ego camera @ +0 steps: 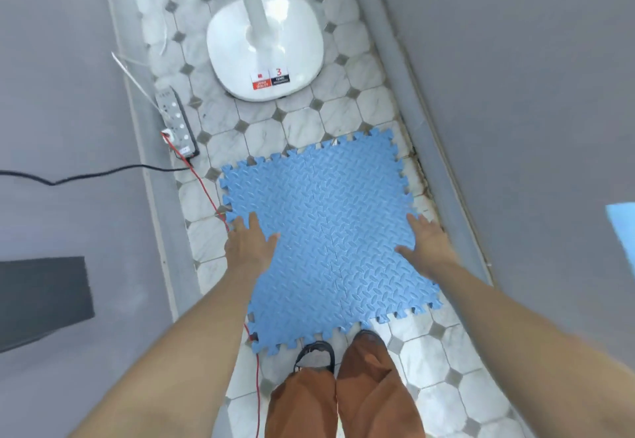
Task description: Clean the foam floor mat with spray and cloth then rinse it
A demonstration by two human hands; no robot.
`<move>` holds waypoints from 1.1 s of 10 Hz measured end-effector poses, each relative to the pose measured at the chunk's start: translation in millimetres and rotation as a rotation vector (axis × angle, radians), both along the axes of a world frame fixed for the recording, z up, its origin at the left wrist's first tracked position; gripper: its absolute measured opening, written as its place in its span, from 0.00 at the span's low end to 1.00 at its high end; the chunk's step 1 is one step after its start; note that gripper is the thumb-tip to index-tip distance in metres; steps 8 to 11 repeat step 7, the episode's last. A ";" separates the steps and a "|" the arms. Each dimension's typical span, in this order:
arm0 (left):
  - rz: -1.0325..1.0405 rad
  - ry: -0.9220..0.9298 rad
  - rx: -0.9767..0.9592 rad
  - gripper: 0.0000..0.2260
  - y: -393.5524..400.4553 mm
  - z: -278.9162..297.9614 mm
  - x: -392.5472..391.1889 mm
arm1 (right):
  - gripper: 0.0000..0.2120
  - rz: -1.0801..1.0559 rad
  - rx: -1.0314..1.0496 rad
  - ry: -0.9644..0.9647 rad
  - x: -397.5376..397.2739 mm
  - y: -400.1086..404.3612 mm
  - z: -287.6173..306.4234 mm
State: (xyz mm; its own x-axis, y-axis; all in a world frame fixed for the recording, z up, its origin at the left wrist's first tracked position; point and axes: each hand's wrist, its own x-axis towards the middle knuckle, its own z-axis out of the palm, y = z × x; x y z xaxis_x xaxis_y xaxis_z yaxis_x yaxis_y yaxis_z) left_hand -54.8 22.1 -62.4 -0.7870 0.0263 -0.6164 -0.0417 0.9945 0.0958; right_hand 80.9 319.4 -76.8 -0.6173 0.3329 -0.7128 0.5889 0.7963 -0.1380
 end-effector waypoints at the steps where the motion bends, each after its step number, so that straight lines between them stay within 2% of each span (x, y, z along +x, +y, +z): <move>1: -0.186 0.005 0.031 0.30 28.4 101.9 6.5 | 0.36 -0.094 -0.029 0.009 27.5 -2.7 101.3; 3: -0.605 0.032 0.141 0.25 85.4 269.7 21.4 | 0.32 -0.412 -0.006 0.159 87.4 -5.6 290.2; 4: -0.773 0.055 0.176 0.23 108.2 328.9 40.9 | 0.32 -0.598 0.047 0.192 131.0 -15.4 362.4; 5: -0.952 0.053 0.158 0.22 127.2 371.0 71.1 | 0.31 -0.782 0.090 0.221 183.2 -29.5 410.0; 7: -1.303 0.088 0.244 0.21 180.7 422.0 159.0 | 0.31 -1.094 0.228 0.232 307.8 -61.2 465.9; 11: -1.303 0.088 0.244 0.21 180.7 422.0 159.0 | 0.31 -1.094 0.228 0.232 307.8 -61.2 465.9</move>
